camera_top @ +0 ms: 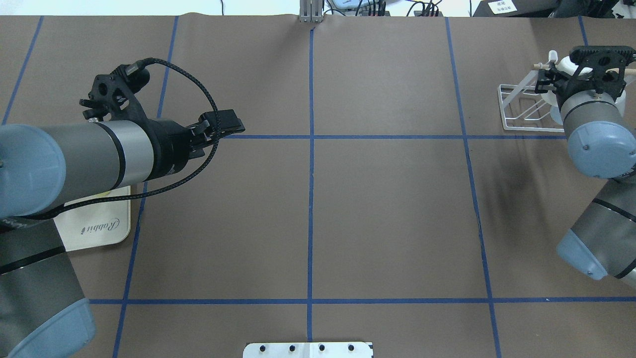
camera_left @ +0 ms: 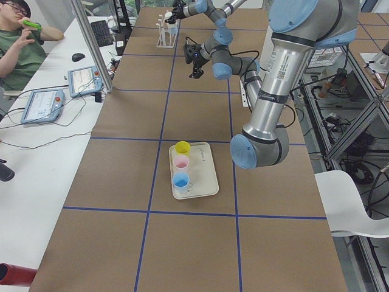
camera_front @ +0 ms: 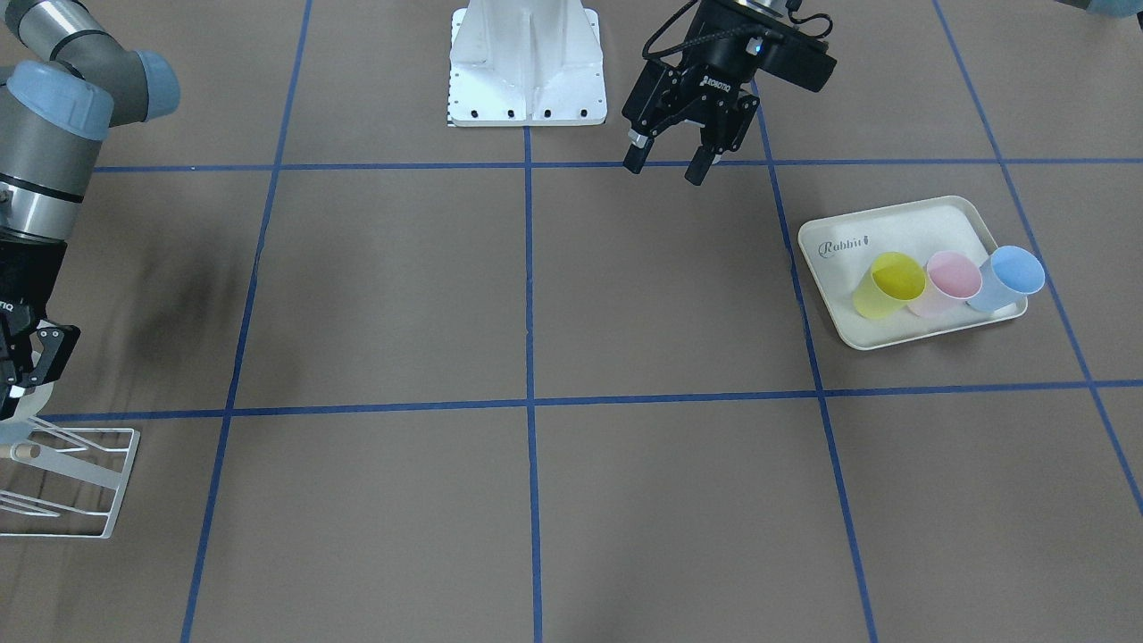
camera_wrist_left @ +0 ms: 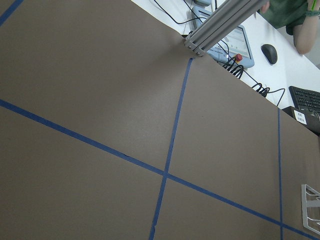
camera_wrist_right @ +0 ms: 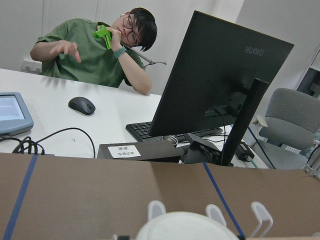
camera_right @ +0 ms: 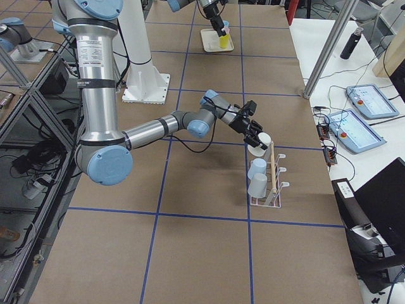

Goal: Transfer IKEA cup to right arm and place on rack

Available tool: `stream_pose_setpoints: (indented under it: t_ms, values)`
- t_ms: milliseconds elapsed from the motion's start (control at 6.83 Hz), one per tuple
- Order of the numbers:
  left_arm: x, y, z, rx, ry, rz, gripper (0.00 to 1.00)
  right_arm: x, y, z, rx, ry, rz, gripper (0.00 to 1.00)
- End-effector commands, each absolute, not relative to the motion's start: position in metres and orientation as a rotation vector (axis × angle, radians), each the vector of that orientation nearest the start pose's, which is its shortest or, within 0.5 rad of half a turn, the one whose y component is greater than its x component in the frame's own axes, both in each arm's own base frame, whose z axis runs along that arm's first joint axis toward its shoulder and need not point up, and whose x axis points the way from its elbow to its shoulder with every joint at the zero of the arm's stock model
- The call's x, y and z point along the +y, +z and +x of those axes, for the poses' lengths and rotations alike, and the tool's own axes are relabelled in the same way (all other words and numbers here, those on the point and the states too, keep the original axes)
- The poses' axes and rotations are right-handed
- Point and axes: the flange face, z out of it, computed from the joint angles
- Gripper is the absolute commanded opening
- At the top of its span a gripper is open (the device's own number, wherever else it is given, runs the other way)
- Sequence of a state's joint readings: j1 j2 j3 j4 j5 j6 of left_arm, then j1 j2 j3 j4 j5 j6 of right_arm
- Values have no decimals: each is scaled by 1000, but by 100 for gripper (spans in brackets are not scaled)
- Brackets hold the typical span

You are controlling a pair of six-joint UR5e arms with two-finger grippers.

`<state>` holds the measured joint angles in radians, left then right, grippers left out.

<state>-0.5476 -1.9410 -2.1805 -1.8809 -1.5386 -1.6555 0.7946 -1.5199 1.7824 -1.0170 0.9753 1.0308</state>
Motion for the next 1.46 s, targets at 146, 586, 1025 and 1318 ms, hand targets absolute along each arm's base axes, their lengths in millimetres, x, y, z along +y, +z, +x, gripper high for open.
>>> stream_pose_setpoints:
  t_ms: [146,586,1025,1318]
  values:
    - [-375,166,353,1268,-563,327,100,-506,471,-250,-289,461,931,0]
    - [-375,165,353,1270,-567,324,100,-502,477,-256,-286,448,923,0]
    - [-374,165,354,1271,-567,320,100,-502,480,-256,-283,437,920,0]
    - [-373,166,356,1270,-563,319,100,-503,479,-257,-286,437,920,40]
